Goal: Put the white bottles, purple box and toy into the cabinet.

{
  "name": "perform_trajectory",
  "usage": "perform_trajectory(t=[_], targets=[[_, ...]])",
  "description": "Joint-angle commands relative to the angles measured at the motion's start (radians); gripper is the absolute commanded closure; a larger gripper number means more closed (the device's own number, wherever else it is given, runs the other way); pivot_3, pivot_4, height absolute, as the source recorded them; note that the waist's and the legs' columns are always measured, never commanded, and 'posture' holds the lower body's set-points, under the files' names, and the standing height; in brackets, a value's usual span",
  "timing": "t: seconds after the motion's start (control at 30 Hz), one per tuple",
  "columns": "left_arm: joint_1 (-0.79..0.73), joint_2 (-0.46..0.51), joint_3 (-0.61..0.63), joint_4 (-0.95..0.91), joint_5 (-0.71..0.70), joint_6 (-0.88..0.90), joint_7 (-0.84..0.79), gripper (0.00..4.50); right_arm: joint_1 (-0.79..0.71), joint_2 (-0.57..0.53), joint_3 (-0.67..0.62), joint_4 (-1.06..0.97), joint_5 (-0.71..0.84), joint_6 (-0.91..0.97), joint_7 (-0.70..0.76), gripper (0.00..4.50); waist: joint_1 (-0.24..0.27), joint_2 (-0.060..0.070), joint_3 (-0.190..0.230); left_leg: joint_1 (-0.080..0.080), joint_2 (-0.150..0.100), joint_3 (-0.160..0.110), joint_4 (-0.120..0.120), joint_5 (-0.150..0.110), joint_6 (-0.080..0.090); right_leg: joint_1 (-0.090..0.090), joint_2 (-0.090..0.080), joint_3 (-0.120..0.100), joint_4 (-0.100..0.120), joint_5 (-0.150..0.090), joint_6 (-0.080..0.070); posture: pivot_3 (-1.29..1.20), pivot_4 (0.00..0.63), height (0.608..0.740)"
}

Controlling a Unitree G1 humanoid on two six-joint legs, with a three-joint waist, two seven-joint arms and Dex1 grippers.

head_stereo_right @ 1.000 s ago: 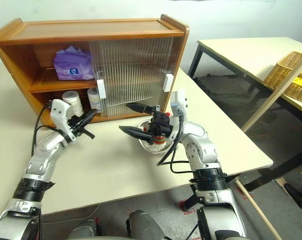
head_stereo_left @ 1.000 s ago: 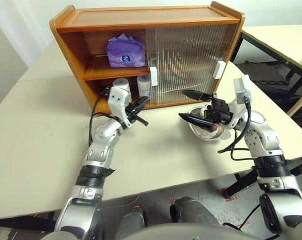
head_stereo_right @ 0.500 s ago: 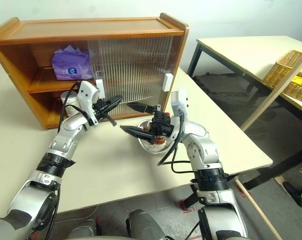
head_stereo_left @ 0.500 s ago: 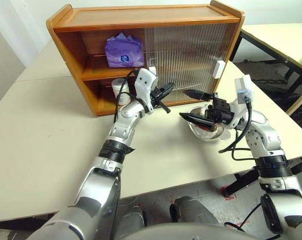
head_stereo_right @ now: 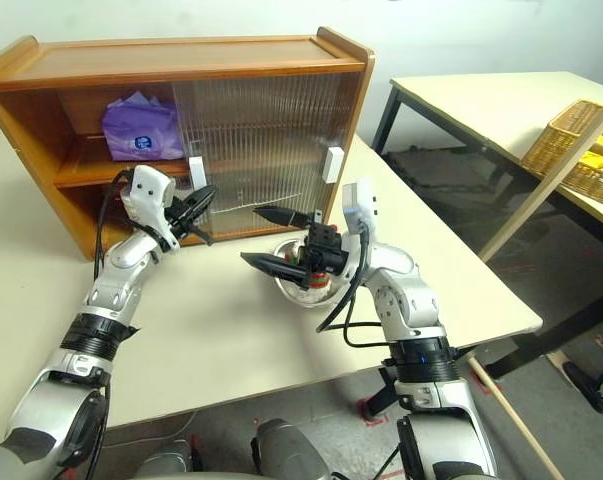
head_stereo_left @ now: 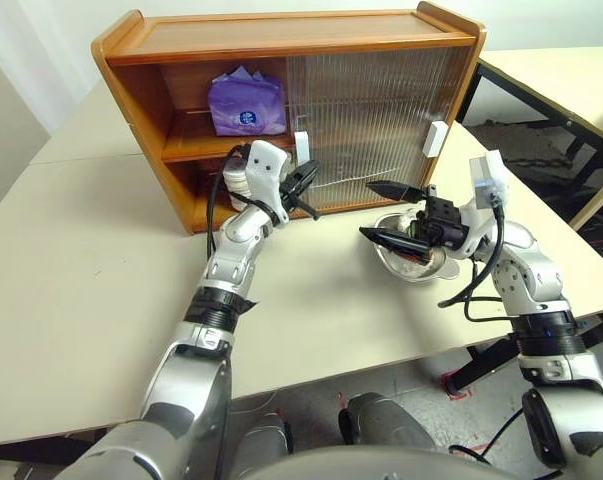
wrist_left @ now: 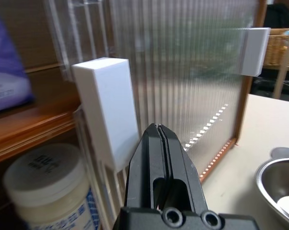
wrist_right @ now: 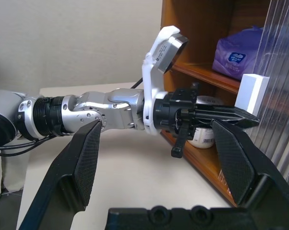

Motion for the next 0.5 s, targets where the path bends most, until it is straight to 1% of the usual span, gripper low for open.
perform_trajectory(t=[0.03, 0.17, 0.3, 0.37, 0.5], targets=[[0.032, 0.013, 0.032, -0.034, 0.029, -0.037, 0.066, 4.42, -0.007, -0.003, 0.008, 0.017, -0.013, -0.009, 0.015, 0.0, 0.0, 0.0, 0.0, 0.0, 0.0, 0.0, 0.0, 0.0, 0.0, 0.0, 0.0, 0.0, 0.0, 0.0, 0.0, -0.24, 0.0, 0.74], [0.063, 0.01, 0.049, -0.066, 0.028, -0.051, 0.109, 4.42, -0.004, -0.007, 0.005, 0.015, -0.01, -0.008, 0.023, 0.0, -0.001, 0.0, 0.0, 0.003, 0.0, 0.001, 0.0, 0.001, -0.001, 0.001, 0.001, 0.0, 0.0, 0.001, -0.002, -0.24, 0.0, 0.74], [0.084, 0.014, 0.059, -0.089, 0.015, -0.046, 0.112, 4.42, -0.002, -0.012, 0.004, 0.015, -0.01, -0.005, 0.029, 0.0, 0.0, 0.0, 0.001, 0.009, 0.0, 0.003, 0.0, 0.0, -0.001, 0.007, 0.003, 0.0, 0.0, 0.001, -0.002, -0.23, 0.0, 0.74], [0.087, 0.009, 0.058, -0.092, 0.0, -0.058, 0.086, 4.42, -0.002, -0.013, 0.004, 0.014, -0.009, -0.004, 0.03, 0.0, 0.002, 0.0, 0.001, 0.011, 0.0, 0.002, 0.0, 0.0, -0.001, 0.009, 0.002, 0.0, 0.0, 0.001, -0.002, -0.23, 0.0, 0.74], [0.106, 0.001, 0.023, -0.126, -0.029, -0.14, -0.006, 4.42, 0.0, -0.009, 0.006, 0.013, -0.012, -0.004, 0.028, 0.0, 0.006, 0.0, 0.001, 0.011, 0.001, 0.0, 0.0, 0.0, -0.002, 0.009, -0.001, 0.0, 0.0, 0.001, -0.002, -0.24, 0.0, 0.74]])
